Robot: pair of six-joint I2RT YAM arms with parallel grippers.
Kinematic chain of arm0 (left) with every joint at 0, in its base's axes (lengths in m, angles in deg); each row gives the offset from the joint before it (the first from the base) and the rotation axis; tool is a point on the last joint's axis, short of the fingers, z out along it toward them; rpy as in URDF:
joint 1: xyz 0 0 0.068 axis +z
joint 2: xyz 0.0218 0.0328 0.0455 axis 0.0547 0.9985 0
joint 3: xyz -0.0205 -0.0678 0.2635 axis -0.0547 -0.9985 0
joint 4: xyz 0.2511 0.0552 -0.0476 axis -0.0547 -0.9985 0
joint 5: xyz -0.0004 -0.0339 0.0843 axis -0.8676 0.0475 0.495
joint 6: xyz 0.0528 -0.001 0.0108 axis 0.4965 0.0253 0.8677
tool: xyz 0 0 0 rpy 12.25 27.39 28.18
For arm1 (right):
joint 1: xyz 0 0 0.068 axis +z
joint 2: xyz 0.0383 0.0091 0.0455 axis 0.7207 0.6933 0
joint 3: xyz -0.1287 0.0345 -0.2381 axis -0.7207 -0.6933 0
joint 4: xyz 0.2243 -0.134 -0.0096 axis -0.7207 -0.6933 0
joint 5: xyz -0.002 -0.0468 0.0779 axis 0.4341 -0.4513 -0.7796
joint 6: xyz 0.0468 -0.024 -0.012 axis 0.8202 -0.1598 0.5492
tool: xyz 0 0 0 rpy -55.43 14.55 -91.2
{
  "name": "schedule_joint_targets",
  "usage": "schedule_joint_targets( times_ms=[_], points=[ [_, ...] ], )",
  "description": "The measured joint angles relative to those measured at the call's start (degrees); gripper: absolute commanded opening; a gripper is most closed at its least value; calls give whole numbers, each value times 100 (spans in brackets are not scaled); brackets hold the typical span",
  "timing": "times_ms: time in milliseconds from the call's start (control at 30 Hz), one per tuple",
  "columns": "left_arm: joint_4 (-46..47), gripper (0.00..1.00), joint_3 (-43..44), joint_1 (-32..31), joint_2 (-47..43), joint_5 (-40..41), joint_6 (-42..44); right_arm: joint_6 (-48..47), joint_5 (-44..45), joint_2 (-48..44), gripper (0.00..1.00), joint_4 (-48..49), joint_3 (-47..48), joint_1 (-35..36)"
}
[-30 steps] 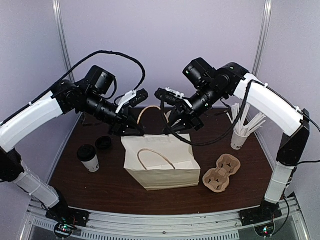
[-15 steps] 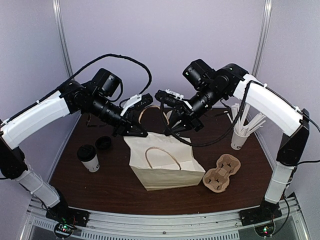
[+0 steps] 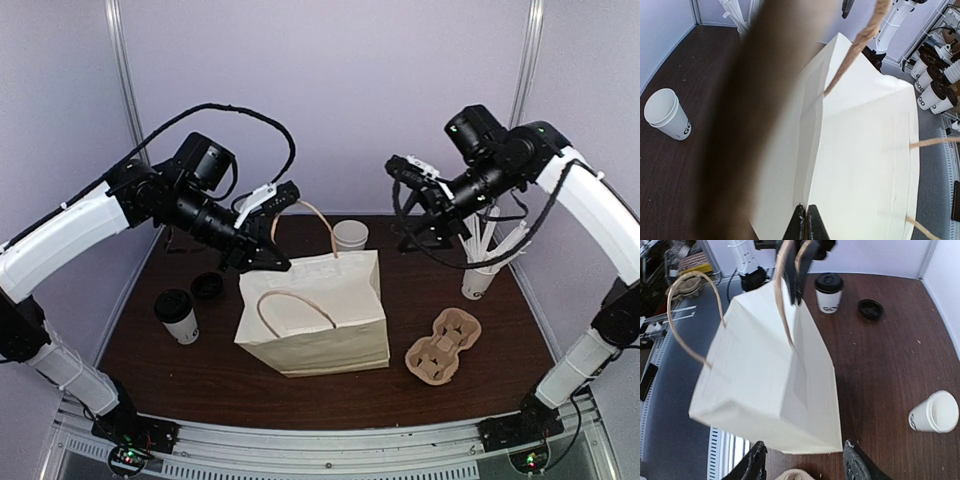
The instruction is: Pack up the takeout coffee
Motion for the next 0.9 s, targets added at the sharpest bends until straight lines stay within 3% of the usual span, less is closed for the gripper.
schedule_joint_targets(
  times_ms=[200, 433, 633, 767, 900],
  points=[
    [4, 0, -61, 0, -210, 205, -284, 37, 769, -1735, 46, 85, -2356, -970],
    [26, 0, -315, 0, -378, 367, -459, -376, 2020, -2214, 35, 109, -4503, -1106],
    [37, 0, -332, 0, -378, 389, -503, -1327, 2415, -2238, 34, 203, -4778, -1106],
    [44, 0, -343, 0, -378, 380, -505, -2120, 2570, -2192, 42, 544, -4929, -1064],
    [44, 0, -343, 0, -378, 380, -527, -2938, 2929, -1836, 43, 765, -5084, -859]
  ],
)
